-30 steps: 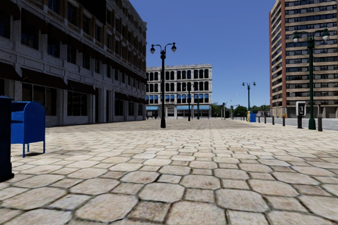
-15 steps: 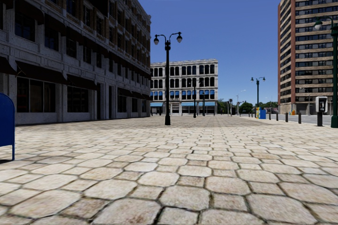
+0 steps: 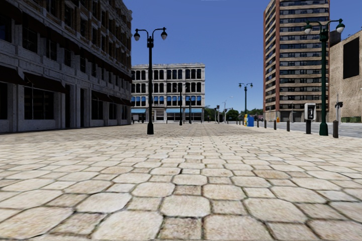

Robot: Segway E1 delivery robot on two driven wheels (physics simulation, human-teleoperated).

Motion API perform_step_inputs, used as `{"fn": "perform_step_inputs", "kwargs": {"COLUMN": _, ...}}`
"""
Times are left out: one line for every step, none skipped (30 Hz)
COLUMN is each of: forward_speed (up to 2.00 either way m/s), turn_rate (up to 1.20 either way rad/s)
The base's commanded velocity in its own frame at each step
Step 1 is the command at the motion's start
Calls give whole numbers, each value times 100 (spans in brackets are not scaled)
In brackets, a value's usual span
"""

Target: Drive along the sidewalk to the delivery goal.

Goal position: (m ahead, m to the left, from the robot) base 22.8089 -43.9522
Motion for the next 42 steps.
{"fn": "perform_step_inputs", "kwargs": {"forward_speed": 108, "turn_rate": -57}}
{"fn": "perform_step_inputs", "kwargs": {"forward_speed": 108, "turn_rate": -57}}
{"fn": "perform_step_inputs", "kwargs": {"forward_speed": 108, "turn_rate": -57}}
{"fn": "perform_step_inputs", "kwargs": {"forward_speed": 108, "turn_rate": -57}}
{"fn": "perform_step_inputs", "kwargs": {"forward_speed": 108, "turn_rate": -57}}
{"fn": "perform_step_inputs", "kwargs": {"forward_speed": 108, "turn_rate": -57}}
{"fn": "perform_step_inputs", "kwargs": {"forward_speed": 108, "turn_rate": -57}}
{"fn": "perform_step_inputs", "kwargs": {"forward_speed": 108, "turn_rate": -58}}
{"fn": "perform_step_inputs", "kwargs": {"forward_speed": 108, "turn_rate": -58}}
{"fn": "perform_step_inputs", "kwargs": {"forward_speed": 108, "turn_rate": -58}}
{"fn": "perform_step_inputs", "kwargs": {"forward_speed": 108, "turn_rate": -59}}
{"fn": "perform_step_inputs", "kwargs": {"forward_speed": 108, "turn_rate": -59}}
{"fn": "perform_step_inputs", "kwargs": {"forward_speed": 108, "turn_rate": -59}}
{"fn": "perform_step_inputs", "kwargs": {"forward_speed": 108, "turn_rate": -60}}
{"fn": "perform_step_inputs", "kwargs": {"forward_speed": 108, "turn_rate": -60}}
{"fn": "perform_step_inputs", "kwargs": {"forward_speed": 108, "turn_rate": -60}}
{"fn": "perform_step_inputs", "kwargs": {"forward_speed": 108, "turn_rate": -60}}
{"fn": "perform_step_inputs", "kwargs": {"forward_speed": 108, "turn_rate": -60}}
{"fn": "perform_step_inputs", "kwargs": {"forward_speed": 108, "turn_rate": -60}}
{"fn": "perform_step_inputs", "kwargs": {"forward_speed": 108, "turn_rate": -60}}
{"fn": "perform_step_inputs", "kwargs": {"forward_speed": 108, "turn_rate": -60}}
{"fn": "perform_step_inputs", "kwargs": {"forward_speed": 108, "turn_rate": -60}}
{"fn": "perform_step_inputs", "kwargs": {"forward_speed": 108, "turn_rate": -60}}
{"fn": "perform_step_inputs", "kwargs": {"forward_speed": 108, "turn_rate": -60}}
{"fn": "perform_step_inputs", "kwargs": {"forward_speed": 108, "turn_rate": -60}}
{"fn": "perform_step_inputs", "kwargs": {"forward_speed": 108, "turn_rate": -60}}
{"fn": "perform_step_inputs", "kwargs": {"forward_speed": 108, "turn_rate": -61}}
{"fn": "perform_step_inputs", "kwargs": {"forward_speed": 108, "turn_rate": -61}}
{"fn": "perform_step_inputs", "kwargs": {"forward_speed": 108, "turn_rate": -61}}
{"fn": "perform_step_inputs", "kwargs": {"forward_speed": 108, "turn_rate": -61}}
{"fn": "perform_step_inputs", "kwargs": {"forward_speed": 108, "turn_rate": -61}}
{"fn": "perform_step_inputs", "kwargs": {"forward_speed": 108, "turn_rate": -61}}
{"fn": "perform_step_inputs", "kwargs": {"forward_speed": 108, "turn_rate": -61}}
{"fn": "perform_step_inputs", "kwargs": {"forward_speed": 108, "turn_rate": -61}}
{"fn": "perform_step_inputs", "kwargs": {"forward_speed": 108, "turn_rate": -61}}
{"fn": "perform_step_inputs", "kwargs": {"forward_speed": 108, "turn_rate": -61}}
{"fn": "perform_step_inputs", "kwargs": {"forward_speed": 108, "turn_rate": -61}}
{"fn": "perform_step_inputs", "kwargs": {"forward_speed": 108, "turn_rate": -61}}
{"fn": "perform_step_inputs", "kwargs": {"forward_speed": 111, "turn_rate": -61}}
{"fn": "perform_step_inputs", "kwargs": {"forward_speed": 134, "turn_rate": -61}}
{"fn": "perform_step_inputs", "kwargs": {"forward_speed": 141, "turn_rate": -61}}
{"fn": "perform_step_inputs", "kwargs": {"forward_speed": 143, "turn_rate": -61}}
